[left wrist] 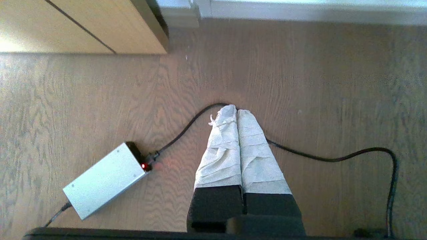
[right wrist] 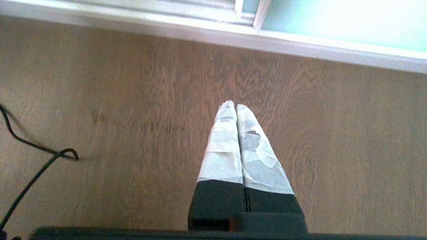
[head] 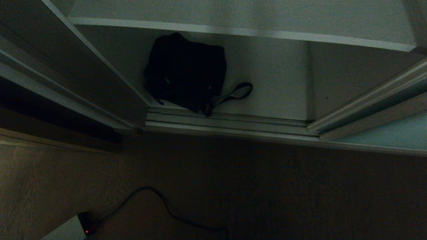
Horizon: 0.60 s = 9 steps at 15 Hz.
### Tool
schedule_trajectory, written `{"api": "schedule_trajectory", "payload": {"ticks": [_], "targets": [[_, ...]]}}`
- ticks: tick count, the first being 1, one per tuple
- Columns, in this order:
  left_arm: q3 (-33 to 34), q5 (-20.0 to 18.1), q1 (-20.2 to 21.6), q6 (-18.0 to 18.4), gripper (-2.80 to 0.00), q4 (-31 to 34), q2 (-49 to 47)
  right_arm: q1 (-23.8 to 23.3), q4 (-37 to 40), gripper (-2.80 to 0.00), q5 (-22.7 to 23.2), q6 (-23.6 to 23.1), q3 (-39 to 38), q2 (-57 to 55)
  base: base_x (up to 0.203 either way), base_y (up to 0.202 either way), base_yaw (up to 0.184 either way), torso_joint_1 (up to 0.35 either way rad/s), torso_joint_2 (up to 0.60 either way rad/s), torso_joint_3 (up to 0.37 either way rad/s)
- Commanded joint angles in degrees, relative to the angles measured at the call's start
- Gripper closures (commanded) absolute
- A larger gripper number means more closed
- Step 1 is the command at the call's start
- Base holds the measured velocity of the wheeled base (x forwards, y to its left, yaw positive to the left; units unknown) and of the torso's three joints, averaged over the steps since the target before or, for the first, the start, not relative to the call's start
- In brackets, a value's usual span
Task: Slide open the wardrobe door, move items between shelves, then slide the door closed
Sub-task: Close the door
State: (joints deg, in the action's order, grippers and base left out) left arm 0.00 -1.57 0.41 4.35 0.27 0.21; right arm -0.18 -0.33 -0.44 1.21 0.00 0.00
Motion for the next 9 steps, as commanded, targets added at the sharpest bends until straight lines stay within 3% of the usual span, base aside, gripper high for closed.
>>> {"api": "schedule_trajectory", "payload": {"ticks": [1,9], "targets": [[0.0,0.0,0.0,0.0,0.00,0.0,-0.3,0.0,0.0,0.00,0.0,0.0,0.0,0.1,0.000,0.000,0.000,-0.001,0.00,0.198],[0.0,0.0,0.0,-0.3,0.00,-0.1,-0.3,0.0,0.0,0.00,0.0,0.0,0.0,0.1,0.000,0.000,0.000,0.001,0.00,0.203]]}}
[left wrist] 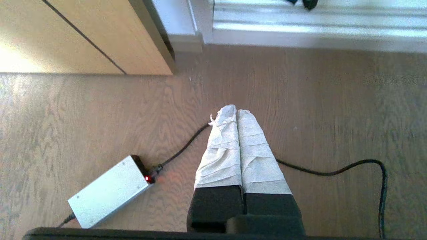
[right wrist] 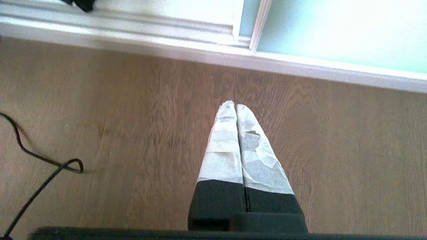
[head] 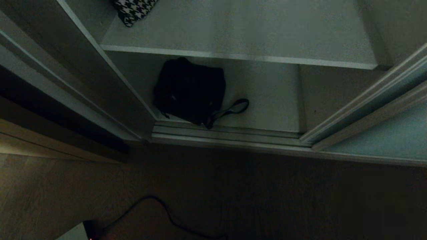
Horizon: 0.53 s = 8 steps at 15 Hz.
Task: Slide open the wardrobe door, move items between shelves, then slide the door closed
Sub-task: Close the door
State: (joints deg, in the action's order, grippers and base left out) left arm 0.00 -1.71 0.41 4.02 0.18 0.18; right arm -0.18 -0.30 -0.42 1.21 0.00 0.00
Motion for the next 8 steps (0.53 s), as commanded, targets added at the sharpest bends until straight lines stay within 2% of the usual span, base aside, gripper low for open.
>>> {"api": "schedule_trajectory", "payload": {"ticks": [1,8], "targets": [[0.0,0.0,0.0,0.0,0.00,0.0,-0.3,0.0,0.0,0.00,0.0,0.0,0.0,0.1,0.000,0.000,0.000,0.004,0.00,0.206],[-0.1,0.1,0.0,0.0,0.00,0.1,-0.3,0.0,0.0,0.00,0.0,0.0,0.0,0.1,0.000,0.000,0.000,0.001,0.00,0.202]]}}
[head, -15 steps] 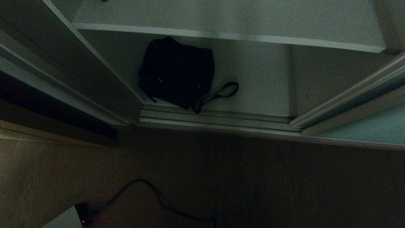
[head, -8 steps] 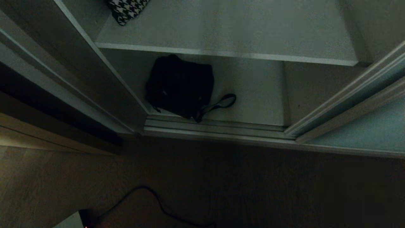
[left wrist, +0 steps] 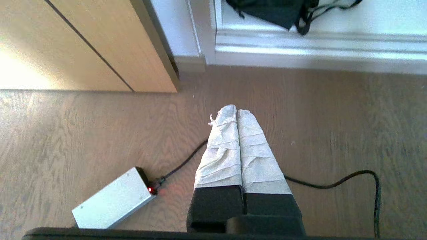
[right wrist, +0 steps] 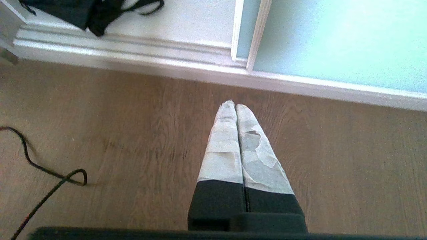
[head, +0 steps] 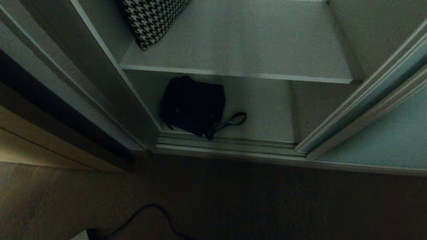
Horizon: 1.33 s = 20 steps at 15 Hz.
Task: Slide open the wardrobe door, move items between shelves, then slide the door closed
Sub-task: Close the door
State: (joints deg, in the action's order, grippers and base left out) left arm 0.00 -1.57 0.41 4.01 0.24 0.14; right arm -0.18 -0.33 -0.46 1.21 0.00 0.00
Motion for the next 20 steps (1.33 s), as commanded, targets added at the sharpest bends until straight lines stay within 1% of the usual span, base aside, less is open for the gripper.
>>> {"api": "schedule_trajectory", "payload": {"ticks": [1,8,15,20], "targets": [[-0.1,0.0,0.0,0.1,0.00,0.1,-0.2,0.0,0.0,0.00,0.0,0.0,0.0,0.1,0.000,0.000,0.000,0.005,0.00,0.195],[-0.2,-0.2,0.0,0.1,0.00,0.4,-0.2,0.0,0.0,0.00,0.0,0.0,0.0,0.1,0.000,0.000,0.000,0.004,0.00,0.201],[0.0,-0.2,0.0,0.2,0.00,-0.1,-0.2,0.0,0.0,0.00,0.0,0.0,0.0,0.1,0.000,0.000,0.000,0.001,0.00,0.027],[0.0,0.0,0.0,-0.6,0.00,-0.1,-0.1,0.0,0.0,0.00,0.0,0.0,0.0,0.1,0.000,0.000,0.000,0.002,0.00,0.030]]}}
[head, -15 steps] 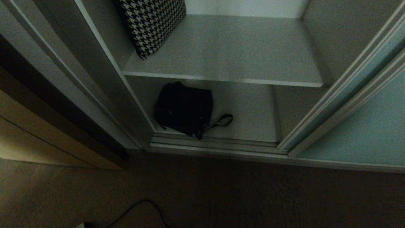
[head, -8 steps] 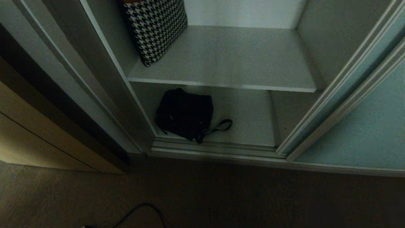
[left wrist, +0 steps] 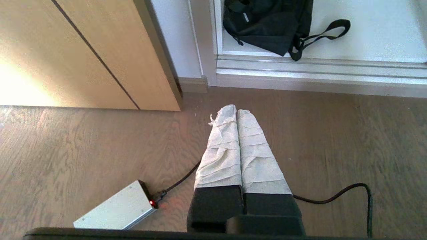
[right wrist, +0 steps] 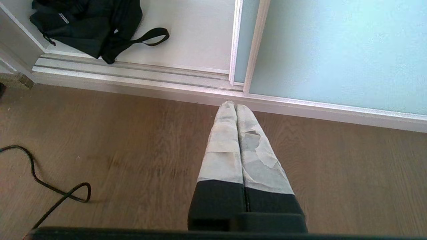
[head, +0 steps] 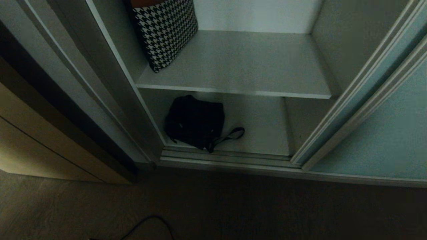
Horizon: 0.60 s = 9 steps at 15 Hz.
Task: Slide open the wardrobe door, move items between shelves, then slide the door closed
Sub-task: Close the door
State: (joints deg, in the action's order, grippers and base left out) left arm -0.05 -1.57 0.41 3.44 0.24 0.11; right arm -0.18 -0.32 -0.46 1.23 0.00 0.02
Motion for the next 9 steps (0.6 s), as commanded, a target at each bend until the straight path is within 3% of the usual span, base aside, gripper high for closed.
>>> {"api": "schedule_trajectory", "payload": {"ticks": [1,9], "targets": [[0.0,0.0,0.0,0.0,0.00,-0.1,-0.1,0.0,0.0,0.00,0.0,0.0,0.0,0.1,0.000,0.000,0.000,0.000,0.00,0.000],[0.0,0.0,0.0,0.0,0.00,-0.1,-0.1,0.0,0.0,0.00,0.0,0.0,0.0,0.1,0.000,0.000,0.000,0.000,0.00,0.000]]}}
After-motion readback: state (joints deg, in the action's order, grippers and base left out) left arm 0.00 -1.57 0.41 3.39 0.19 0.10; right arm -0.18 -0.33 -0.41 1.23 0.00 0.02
